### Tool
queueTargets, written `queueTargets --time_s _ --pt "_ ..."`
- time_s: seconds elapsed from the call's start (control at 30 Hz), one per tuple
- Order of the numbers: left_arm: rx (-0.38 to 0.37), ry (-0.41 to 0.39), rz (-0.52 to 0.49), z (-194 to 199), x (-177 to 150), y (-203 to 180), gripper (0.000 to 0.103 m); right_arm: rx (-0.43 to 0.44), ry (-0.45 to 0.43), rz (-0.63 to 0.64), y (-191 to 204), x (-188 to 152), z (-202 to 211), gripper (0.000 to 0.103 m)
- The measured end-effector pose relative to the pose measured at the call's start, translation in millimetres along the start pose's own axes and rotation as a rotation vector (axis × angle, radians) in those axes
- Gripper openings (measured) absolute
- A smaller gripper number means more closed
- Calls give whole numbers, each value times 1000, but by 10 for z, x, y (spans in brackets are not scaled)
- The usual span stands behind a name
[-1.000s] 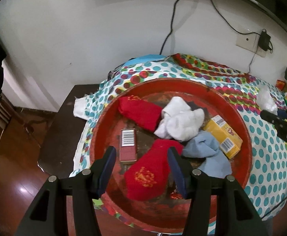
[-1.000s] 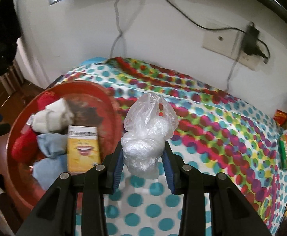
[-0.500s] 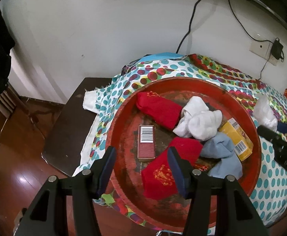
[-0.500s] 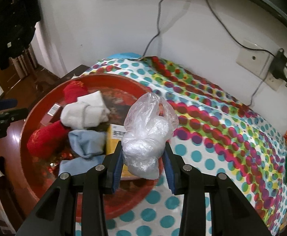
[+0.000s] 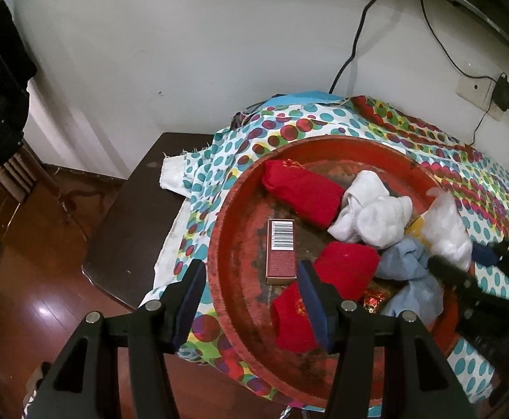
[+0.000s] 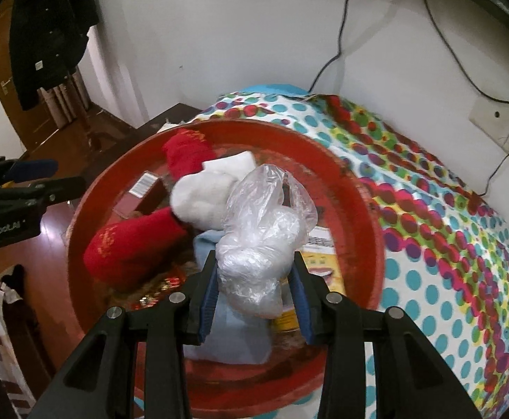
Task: Organize objects
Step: 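Carry the clear plastic bag toward the tray with the right gripper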
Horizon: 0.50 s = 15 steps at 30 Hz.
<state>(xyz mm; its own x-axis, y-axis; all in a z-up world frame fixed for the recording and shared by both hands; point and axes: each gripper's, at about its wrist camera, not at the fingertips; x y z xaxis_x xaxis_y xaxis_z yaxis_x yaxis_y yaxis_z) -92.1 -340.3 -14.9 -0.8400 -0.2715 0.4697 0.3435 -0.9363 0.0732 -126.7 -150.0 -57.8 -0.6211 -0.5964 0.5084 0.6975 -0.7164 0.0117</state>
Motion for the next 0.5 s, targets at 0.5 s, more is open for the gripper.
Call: queueTargets --time_s 0.5 --pt "-27 9 40 -11 -13 100 56 27 39 37 516 -121 -149 37"
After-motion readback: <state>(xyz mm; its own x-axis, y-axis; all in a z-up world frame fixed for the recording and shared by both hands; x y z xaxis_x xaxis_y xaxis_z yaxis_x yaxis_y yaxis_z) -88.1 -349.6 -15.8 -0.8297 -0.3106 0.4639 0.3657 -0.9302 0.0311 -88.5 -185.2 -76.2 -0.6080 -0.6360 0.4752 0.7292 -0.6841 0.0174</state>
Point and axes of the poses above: each gripper's, at about its wrist camera, not at the fingertips, and z roughly against the way its jaws point, y to its left, x to its top, and after that the axes turned 5 degrees about y, right-handed
